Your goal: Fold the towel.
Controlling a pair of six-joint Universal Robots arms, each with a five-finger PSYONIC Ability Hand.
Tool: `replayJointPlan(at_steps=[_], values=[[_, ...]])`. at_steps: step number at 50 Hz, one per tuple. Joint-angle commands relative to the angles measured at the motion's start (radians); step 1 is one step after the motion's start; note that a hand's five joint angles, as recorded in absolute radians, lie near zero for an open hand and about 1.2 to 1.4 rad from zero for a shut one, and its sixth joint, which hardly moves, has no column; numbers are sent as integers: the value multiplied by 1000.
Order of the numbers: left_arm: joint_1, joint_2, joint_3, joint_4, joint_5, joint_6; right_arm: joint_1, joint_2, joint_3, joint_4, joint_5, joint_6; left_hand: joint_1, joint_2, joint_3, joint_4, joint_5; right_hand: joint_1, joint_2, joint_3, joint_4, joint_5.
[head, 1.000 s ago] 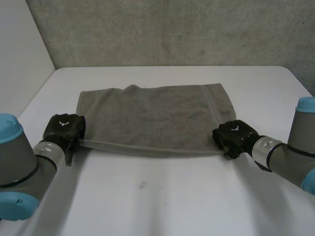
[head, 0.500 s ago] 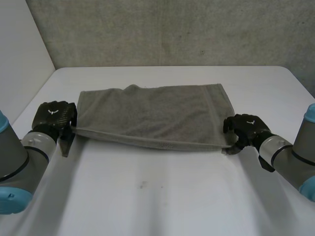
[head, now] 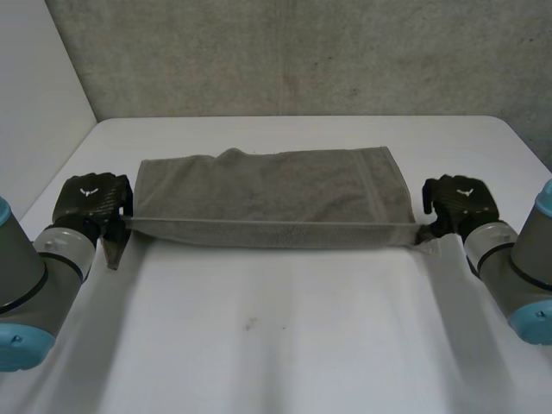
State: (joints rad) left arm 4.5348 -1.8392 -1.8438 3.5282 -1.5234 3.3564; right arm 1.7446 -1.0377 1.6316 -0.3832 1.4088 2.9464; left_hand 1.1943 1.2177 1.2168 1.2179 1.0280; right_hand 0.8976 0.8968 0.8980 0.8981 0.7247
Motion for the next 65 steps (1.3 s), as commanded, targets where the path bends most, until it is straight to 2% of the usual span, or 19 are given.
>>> replayJointPlan(at_steps=[1,4,7,8,17,23,24,25,27,28,30,33,44,47,49,50,52,60,65], values=[[-2,0,-6,0,0,0,13,56,-50,145,-85,3,202,179,179,178,194,-20,-19,-20,-20,-22],[0,0,-9,0,0,0,12,71,-65,184,-100,3,202,179,179,178,194,53,54,53,53,52],[0,0,-9,0,2,0,9,82,-68,187,-102,5,202,179,179,178,194,271,272,270,270,269],[0,0,-11,0,2,0,4,82,-70,190,-103,8,202,179,179,178,194,471,472,471,471,470],[0,-6,-20,-5,2,6,0,-2,-50,156,-90,-17,202,179,179,178,194,499,499,498,498,497],[-2,-29,-34,3,2,11,12,-93,4,79,-88,-127,202,179,179,178,194,499,499,498,498,497],[-2,-43,-32,3,2,14,12,-116,14,76,-88,-165,8,-16,-15,-16,-1,499,499,498,498,497],[-2,-43,-32,3,2,14,12,-116,14,76,-88,-165,6,-18,-17,-18,-3,499,499,498,498,497],[1,-77,-26,2,0,15,3,-143,31,76,-83,-231,-538,-562,-561,-562,-546,499,499,498,498,497],[1,-77,-26,2,0,15,3,-143,31,76,-83,-231,-540,-564,-563,-564,-549,499,499,498,498,497],[15,-98,-20,0,-3,17,1,-147,37,78,-83,-271,-1013,-1037,-1036,-1037,-1021,499,499,498,498,497],[38,-104,-20,-3,-3,17,0,-142,36,76,-83,-279,-1016,-1039,-1039,-1040,-1024,499,499,498,498,497],[129,-104,-32,-48,0,18,-8,-142,28,79,-86,-280,-896,-919,-918,-919,-904,499,499,498,498,497],[129,-101,-32,-86,3,17,-16,-142,33,79,-86,-280,-652,-675,-675,-676,-660,499,499,498,498,497],[119,-98,-34,-110,8,15,-16,-142,36,82,-86,-280,-153,-176,-176,-177,-161,499,499,498,498,497],[119,-98,-34,-110,8,15,-16,-142,36,82,-86,-280,-150,-173,-173,-174,-158,499,499,498,498,497],[113,-94,-40,-112,41,14,-16,-142,37,84,-86,-282,201,178,178,177,193,499,499,498,498,497],[113,-61,-63,-123,175,6,-16,-140,19,153,-90,-285,202,179,179,178,194,499,499,498,498,497],[115,-31,-64,-159,186,5,-17,-145,-6,240,-93,-294,202,179,179,178,194,499,499,498,498,497]])
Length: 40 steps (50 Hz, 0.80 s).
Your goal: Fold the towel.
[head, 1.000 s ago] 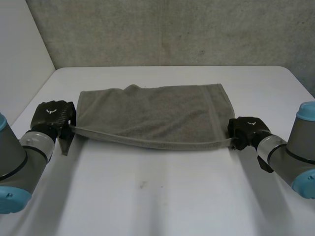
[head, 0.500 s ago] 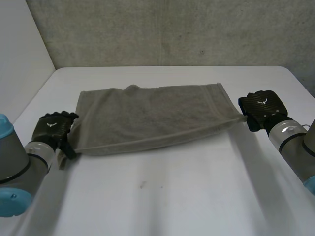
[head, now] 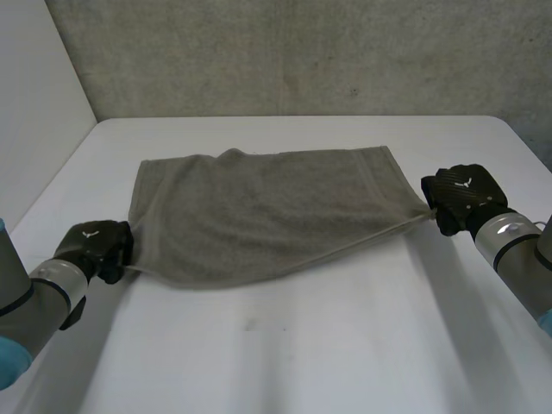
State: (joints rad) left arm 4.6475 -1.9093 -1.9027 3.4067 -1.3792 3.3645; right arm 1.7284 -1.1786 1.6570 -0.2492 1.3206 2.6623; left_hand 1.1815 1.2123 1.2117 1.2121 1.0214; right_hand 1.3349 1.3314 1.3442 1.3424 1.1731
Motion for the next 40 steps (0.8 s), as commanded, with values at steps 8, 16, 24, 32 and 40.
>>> replayJointPlan(at_steps=[8,16,24,32,40], values=[[23,198,-51,-136,46,4,-58,-71,-69,388,-20,-160,215,184,185,184,200,61,65,52,54,49],[85,497,-148,-263,81,12,-147,-249,-37,640,-44,-316,215,184,185,184,200,61,65,52,54,49],[149,707,-167,-472,210,105,-366,-502,16,830,-219,-557,215,184,185,184,200,61,65,52,54,49],[157,586,-135,-434,262,144,-400,-477,43,745,-409,-645,215,184,185,184,200,61,65,52,54,49],[53,253,58,-314,229,107,-223,-149,-80,497,-293,-633,215,184,185,184,200,61,65,52,54,49]])
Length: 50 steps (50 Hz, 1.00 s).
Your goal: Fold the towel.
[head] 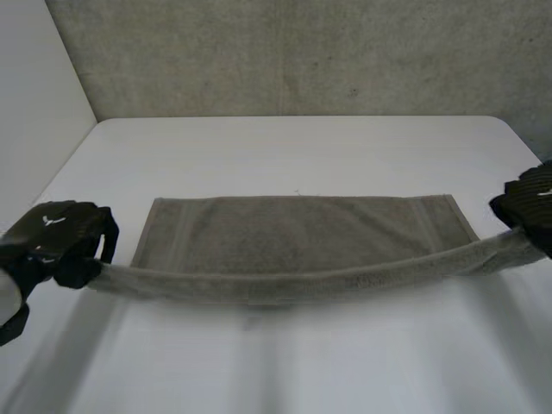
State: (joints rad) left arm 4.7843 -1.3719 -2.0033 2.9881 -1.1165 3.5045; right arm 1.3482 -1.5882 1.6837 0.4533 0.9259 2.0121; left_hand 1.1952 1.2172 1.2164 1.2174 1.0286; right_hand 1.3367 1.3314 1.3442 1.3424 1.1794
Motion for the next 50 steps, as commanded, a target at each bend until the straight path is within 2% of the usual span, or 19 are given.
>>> replayJointPlan(at_steps=[1,3,4,6,8,17,19,24,28,38,39,40,41,42,43,46,47,48,50], values=[[-84,-285,159,104,-34,-33,158,261,-107,-206,102,17,201,179,180,179,193,60,65,52,54,42],[-130,-431,271,124,-103,-65,213,389,-182,-275,155,22,201,179,180,179,193,60,65,52,54,42],[-130,-432,271,124,-103,-65,213,390,-182,-275,156,22,201,179,180,179,193,60,65,52,54,42],[-181,-556,394,127,-184,-82,229,514,-267,-332,169,25,201,179,180,179,193,60,65,52,54,42],[-191,-608,452,127,-215,-87,239,566,-307,-355,168,33,201,179,180,179,193,60,65,52,54,42],[-244,-834,715,146,-264,-97,290,796,-539,-522,188,189,201,179,180,179,193,60,65,52,54,42],[-261,-909,819,152,-313,-105,298,829,-573,-545,198,209,201,179,180,179,193,60,65,52,54,42],[-280,-1004,951,152,-362,-108,304,890,-653,-559,246,232,201,179,180,179,193,60,65,52,54,42],[-297,-1044,1012,152,-365,-107,305,933,-711,-562,278,237,201,179,180,179,193,60,65,52,54,42],[-300,-1104,1081,152,-365,-107,307,998,-806,-562,281,237,201,179,180,179,193,60,65,52,54,42],[-300,-1112,1086,152,-364,-108,307,1004,-817,-561,284,238,201,179,180,179,193,-88,-82,-95,-93,-105],[-300,-1115,1086,152,-362,-113,307,1004,-817,-561,284,238,201,179,180,179,193,-89,-84,-97,-95,-106],[-300,-1115,1086,152,-362,-113,310,1005,-823,-559,283,244,201,179,180,179,193,-996,-991,-1003,-1002,-1013],[-302,-1116,1084,152,-361,-114,310,1005,-823,-559,283,244,-380,-402,-401,-402,-388,-1005,-1000,-1013,-1011,-1022],[-302,-1115,1083,152,-361,-117,316,1001,-825,-559,281,258,-1021,-1043,-1042,-1043,-1029,-1162,-1157,-1170,-1168,-1179],[-304,-1109,1078,155,-355,-121,325,964,-825,-559,280,319,-894,-916,-915,-916,-902,-1162,-1157,-1170,-1168,-1179],[-305,-1101,1072,155,-355,-125,325,926,-817,-561,275,365,-1021,-1043,-1042,-1043,-1029,-1162,-1157,-1170,-1168,-1179],[-308,-1086,1063,152,-358,-130,325,926,-817,-561,275,366,-1021,-1043,-1042,-1043,-1029,-1162,-1157,-1170,-1168,-1179],[-313,-1058,1048,150,-359,-131,325,834,-791,-562,275,468,-1021,-1043,-1042,-1043,-1029,-1162,-1157,-1170,-1168,-1179]])
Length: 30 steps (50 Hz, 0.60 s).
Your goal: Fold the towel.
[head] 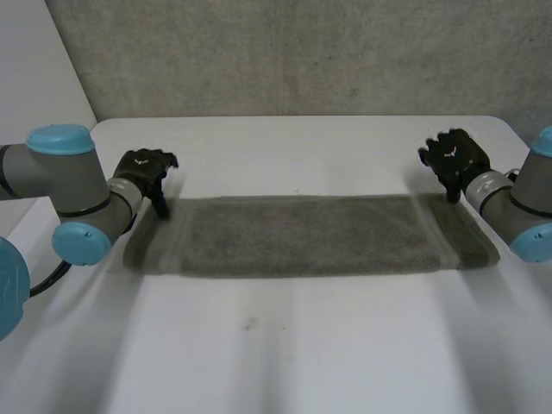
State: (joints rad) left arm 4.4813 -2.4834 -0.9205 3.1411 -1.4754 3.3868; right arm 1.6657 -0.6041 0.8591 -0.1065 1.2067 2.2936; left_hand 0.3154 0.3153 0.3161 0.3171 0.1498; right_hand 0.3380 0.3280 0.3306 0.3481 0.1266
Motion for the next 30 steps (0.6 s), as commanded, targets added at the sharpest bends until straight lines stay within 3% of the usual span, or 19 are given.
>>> replayJointPlan(at_steps=[1,8,15,16,23,30], values=[[-13,95,-64,-3,-2,-14,8,-151,34,-2,-6,187,-141,-141,-142,-143,-150,-163,-153,-156,-174,-127],[-13,294,-271,19,-2,-30,-3,-389,237,33,-1,362,-141,-141,-142,-143,-150,-163,-153,-156,-174,-127],[-8,539,-613,115,1,-95,-36,-525,490,117,0,369,-141,-141,-142,-143,-150,-163,-153,-156,-173,-126],[-8,540,-613,116,1,-95,-67,-543,547,128,-7,365,-141,-141,-142,-143,-150,-63,-53,-56,-73,-26],[-11,635,-859,296,9,-126,-119,-537,716,79,-26,333,-141,-141,-142,-143,-150,192,202,200,182,229],[-17,640,-903,350,9,-124,-150,-465,776,-47,-38,270,-141,-141,-142,-143,-150,293,303,300,283,330]])
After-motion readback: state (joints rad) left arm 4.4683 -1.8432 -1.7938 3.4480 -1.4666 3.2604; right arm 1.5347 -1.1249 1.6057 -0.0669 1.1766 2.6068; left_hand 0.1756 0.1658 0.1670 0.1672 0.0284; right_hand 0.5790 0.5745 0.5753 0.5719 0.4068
